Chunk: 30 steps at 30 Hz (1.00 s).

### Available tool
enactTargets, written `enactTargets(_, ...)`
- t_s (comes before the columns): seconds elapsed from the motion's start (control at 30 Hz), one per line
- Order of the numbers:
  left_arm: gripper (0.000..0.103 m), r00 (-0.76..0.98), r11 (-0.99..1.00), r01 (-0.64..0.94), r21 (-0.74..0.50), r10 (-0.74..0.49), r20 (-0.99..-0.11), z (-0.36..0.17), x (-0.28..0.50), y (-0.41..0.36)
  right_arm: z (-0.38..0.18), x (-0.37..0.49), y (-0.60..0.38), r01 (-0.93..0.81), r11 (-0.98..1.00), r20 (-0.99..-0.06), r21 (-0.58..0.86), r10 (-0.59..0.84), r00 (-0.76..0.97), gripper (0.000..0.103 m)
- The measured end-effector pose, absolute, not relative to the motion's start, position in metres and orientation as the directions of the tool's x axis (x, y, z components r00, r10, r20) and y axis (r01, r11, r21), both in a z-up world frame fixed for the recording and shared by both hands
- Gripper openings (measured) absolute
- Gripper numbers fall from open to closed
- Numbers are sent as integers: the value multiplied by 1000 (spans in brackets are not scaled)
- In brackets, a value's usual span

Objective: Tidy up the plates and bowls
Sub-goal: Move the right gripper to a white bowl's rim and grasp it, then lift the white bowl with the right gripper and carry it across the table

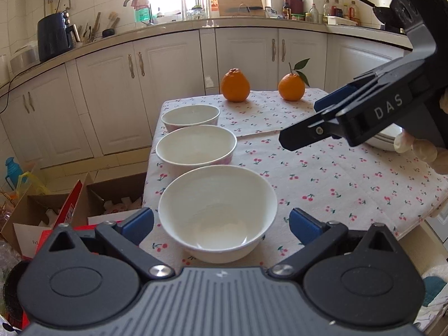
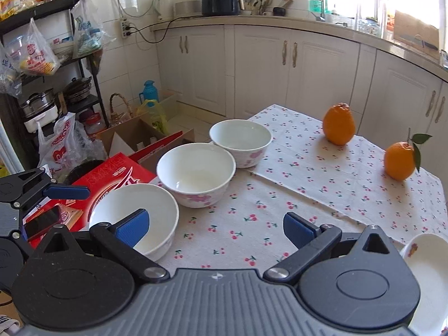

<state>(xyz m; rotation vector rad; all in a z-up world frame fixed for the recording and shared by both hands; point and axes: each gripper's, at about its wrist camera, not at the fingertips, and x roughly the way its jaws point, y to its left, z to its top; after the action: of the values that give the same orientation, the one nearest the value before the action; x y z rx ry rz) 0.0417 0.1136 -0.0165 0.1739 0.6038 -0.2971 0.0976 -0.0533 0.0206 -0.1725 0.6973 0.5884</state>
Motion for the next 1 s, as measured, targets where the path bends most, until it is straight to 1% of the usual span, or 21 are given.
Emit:
enactTargets(0.27, 102, 755, 940, 336, 65, -227, -616, -37, 51, 123, 0, 107, -18, -641, 766, -693, 54, 491, 528, 103)
enactTargets(0.37, 102, 750, 936, 348, 57, -241, -615, -39, 53, 123, -6, 110, -11, -658, 750, -709, 66, 500, 498, 100)
enactTargets(0.47, 100, 748, 931, 359, 58, -251, -614, -41, 55, 123, -10, 114, -6, -671, 735, -718, 95, 517, 466, 94)
enactTargets(0.53, 99, 746, 929, 366, 56, -257, -615, -42, 57, 122, -13, 117, -3, -677, 728, -724, 110, 525, 447, 87)
enactTargets(0.63, 98, 746, 926, 373, 57, -263, -612, -43, 58, 122, -16, 122, 0, -681, 723, -734, 116, 525, 431, 81)
enactTargets(0.67, 97, 745, 926, 375, 52, -267, -611, -43, 58, 122, -18, 124, 1, -680, 723, -737, 121, 524, 426, 80)
enactTargets(0.8, 93, 738, 924, 381, 42, -276, -616, -44, 59, 122, -24, 131, 2, -673, 720, -746, 170, 540, 390, 70)
enactTargets(1.0, 89, 730, 920, 391, 28, -291, -619, -43, 59, 122, -27, 134, 2, -673, 712, -746, 197, 555, 368, 61)
